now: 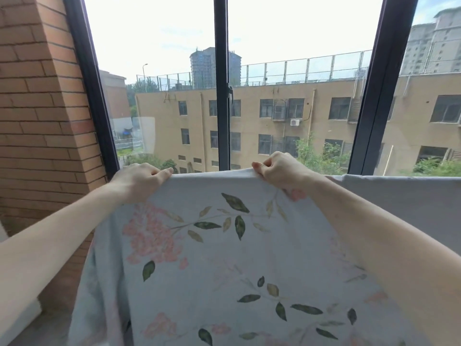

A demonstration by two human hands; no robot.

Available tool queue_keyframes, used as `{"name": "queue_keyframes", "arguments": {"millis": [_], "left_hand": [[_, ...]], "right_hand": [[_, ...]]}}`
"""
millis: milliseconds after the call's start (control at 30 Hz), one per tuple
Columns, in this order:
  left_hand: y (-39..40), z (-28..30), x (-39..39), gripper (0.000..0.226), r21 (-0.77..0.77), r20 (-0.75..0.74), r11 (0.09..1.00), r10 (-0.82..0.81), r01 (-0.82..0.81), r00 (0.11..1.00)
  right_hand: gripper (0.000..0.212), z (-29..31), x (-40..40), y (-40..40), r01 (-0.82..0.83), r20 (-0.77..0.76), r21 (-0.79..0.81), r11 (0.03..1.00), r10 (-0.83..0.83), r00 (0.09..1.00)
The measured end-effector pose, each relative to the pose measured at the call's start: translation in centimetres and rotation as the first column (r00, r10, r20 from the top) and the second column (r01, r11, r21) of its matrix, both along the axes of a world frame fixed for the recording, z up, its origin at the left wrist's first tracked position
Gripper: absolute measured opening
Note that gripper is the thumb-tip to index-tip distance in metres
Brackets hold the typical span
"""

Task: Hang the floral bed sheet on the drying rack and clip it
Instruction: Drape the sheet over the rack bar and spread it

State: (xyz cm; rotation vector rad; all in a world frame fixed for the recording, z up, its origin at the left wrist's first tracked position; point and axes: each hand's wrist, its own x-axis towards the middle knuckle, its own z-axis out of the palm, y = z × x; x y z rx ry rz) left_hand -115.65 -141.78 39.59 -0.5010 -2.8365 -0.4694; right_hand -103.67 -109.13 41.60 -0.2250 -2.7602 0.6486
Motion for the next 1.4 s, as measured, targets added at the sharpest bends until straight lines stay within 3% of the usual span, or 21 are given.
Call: {"name": "queue_keyframes", "arguments": {"millis": [67, 233, 267, 400, 533, 600, 667, 733, 833, 900, 1000, 1100, 1167, 1267, 1400], "left_hand": [[0.6, 0.3, -0.4, 0.064, 0.012, 0.043, 1.0, 0.027, -0.027, 0.999], [2.3, 1.1, -1.1, 0.053, -0.026, 0.131, 0.998, 0.065, -0.062, 0.989], [2.4, 1.4, -1.1, 0.051, -0.036, 0.154, 0.997, 0.074, -0.069, 0.985], [1.6, 1.7, -1.8, 0.041, -0.052, 0.263, 0.998, 0.038, -0.025, 0.964], [1.3, 1.6, -2.4, 0.039, -0.004, 0.248, 0.999, 0.045, -0.045, 0.968], [1.2, 1.7, -2.2, 0.043, -0.03, 0.246, 0.997, 0.077, -0.071, 0.966], [1.3, 1.7, -1.7, 0.043, -0.044, 0.234, 0.996, 0.09, -0.082, 0.968], [1.5, 1.8, -1.4, 0.045, -0.05, 0.227, 0.995, 0.091, -0.082, 0.97], [2.1, 1.8, -0.9, 0.047, -0.04, 0.195, 0.996, 0.087, -0.081, 0.977], [2.1, 1.6, -0.5, 0.047, 0.01, 0.179, 0.998, 0.065, -0.068, 0.982], [1.3, 1.0, 0.2, 0.049, 0.204, 0.109, 0.978, -0.054, 0.031, 0.993], [-1.3, -0.8, 0.6, 0.017, 0.561, -0.07, 0.824, -0.049, 0.08, 0.996], [-4.1, -2.9, 0.4, 0.014, 0.692, -0.115, 0.721, 0.071, 0.028, 0.991], [-9.1, -6.6, 0.2, 0.019, 0.596, -0.074, 0.792, 0.216, -0.13, 0.974], [-12.6, -8.7, 0.1, 0.009, 0.369, 0.056, 0.911, 0.173, -0.181, 0.983]], "right_hand": [[0.046, 0.5, -0.7, 0.2, 0.02, -0.055, -0.041, 0.999, -0.022, 0.998], [0.042, 2.1, -3.9, 0.1, 0.149, -0.281, 0.093, 0.984, -0.118, 0.952], [0.042, 1.7, -4.6, 0.2, 0.162, -0.231, 0.109, 0.981, -0.134, 0.964], [0.054, -0.2, -6.8, 0.6, 0.104, 0.238, 0.114, 0.988, -0.129, 0.963], [0.061, -0.4, -7.9, 0.6, 0.103, 0.289, 0.088, 0.991, -0.124, 0.949], [0.051, -0.5, -7.6, 0.3, 0.093, 0.233, 0.077, 0.993, -0.109, 0.967], [0.036, 0.0, -6.6, -0.5, 0.073, 0.022, 0.07, 0.995, -0.075, 0.997], [0.035, 0.5, -5.5, -2.9, 0.01, -0.196, 0.059, 0.998, 0.002, 0.981], [0.038, -0.5, -4.4, -8.0, -0.176, -0.18, 0.065, 0.982, 0.185, 0.966], [0.048, -2.1, -4.4, -10.1, -0.176, -0.114, 0.2, 0.964, 0.201, 0.973], [0.059, -3.3, -4.8, -10.3, -0.087, -0.174, 0.346, 0.934, 0.155, 0.972], [0.064, -3.2, -4.9, -10.3, -0.101, -0.169, 0.353, 0.93, 0.169, 0.971], [0.066, -3.4, -4.9, -10.4, -0.1, -0.178, 0.372, 0.923, 0.177, 0.968], [0.067, -3.3, -4.8, -10.2, -0.101, -0.177, 0.39, 0.915, 0.182, 0.967], [0.067, -3.3, -4.9, -10.3, -0.108, -0.171, 0.404, 0.909, 0.191, 0.967]]}}
